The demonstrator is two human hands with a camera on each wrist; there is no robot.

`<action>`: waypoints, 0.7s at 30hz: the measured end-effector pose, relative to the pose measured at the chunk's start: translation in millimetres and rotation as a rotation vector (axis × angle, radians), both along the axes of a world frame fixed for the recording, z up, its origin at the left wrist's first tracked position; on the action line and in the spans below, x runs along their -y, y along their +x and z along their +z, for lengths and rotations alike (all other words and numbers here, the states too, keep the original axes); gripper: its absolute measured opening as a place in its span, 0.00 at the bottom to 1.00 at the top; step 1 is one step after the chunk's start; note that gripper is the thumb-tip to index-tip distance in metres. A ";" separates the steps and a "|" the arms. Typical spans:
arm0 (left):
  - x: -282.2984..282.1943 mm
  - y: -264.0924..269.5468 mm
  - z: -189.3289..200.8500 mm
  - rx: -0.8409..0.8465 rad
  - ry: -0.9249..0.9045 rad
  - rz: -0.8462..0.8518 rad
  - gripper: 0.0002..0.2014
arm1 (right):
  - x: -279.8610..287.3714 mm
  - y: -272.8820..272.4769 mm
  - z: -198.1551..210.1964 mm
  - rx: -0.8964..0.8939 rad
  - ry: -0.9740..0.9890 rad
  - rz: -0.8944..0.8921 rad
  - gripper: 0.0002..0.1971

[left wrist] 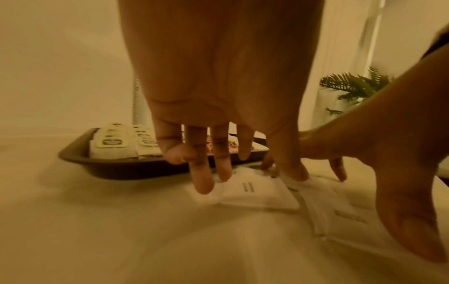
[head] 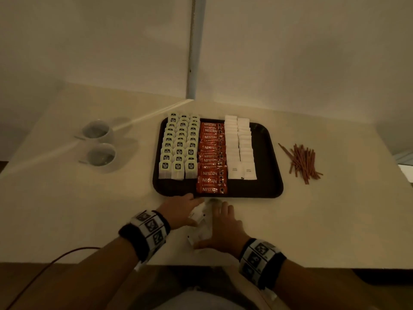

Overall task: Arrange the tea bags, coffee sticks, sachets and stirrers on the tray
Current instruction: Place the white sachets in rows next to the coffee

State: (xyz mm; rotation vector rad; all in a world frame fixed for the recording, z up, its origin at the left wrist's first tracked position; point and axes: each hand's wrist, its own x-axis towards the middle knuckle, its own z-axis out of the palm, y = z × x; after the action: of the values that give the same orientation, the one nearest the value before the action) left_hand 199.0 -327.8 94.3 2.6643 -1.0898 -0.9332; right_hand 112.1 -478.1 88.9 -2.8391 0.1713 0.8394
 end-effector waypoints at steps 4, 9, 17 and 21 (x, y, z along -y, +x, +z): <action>11.4 -5.9 -5.8 0.125 0.070 -0.055 0.36 | -2.2 2.1 -6.9 0.016 0.068 -0.042 0.60; 13.4 -3.7 -5.3 0.118 0.080 -0.026 0.34 | 7.8 7.0 2.3 0.028 0.151 -0.008 0.50; 3.9 -7.6 -2.1 0.222 0.189 -0.068 0.32 | 20.5 11.0 -4.7 -0.075 0.087 0.002 0.34; -5.3 -8.6 -7.9 0.201 0.240 -0.081 0.30 | 27.2 18.5 -2.0 -0.113 0.123 -0.012 0.24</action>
State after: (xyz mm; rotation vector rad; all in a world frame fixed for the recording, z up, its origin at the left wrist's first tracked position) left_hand 190.5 -322.5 86.4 2.9847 -1.2038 -0.8746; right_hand 130.6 -505.3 86.9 -2.6762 0.1463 0.9730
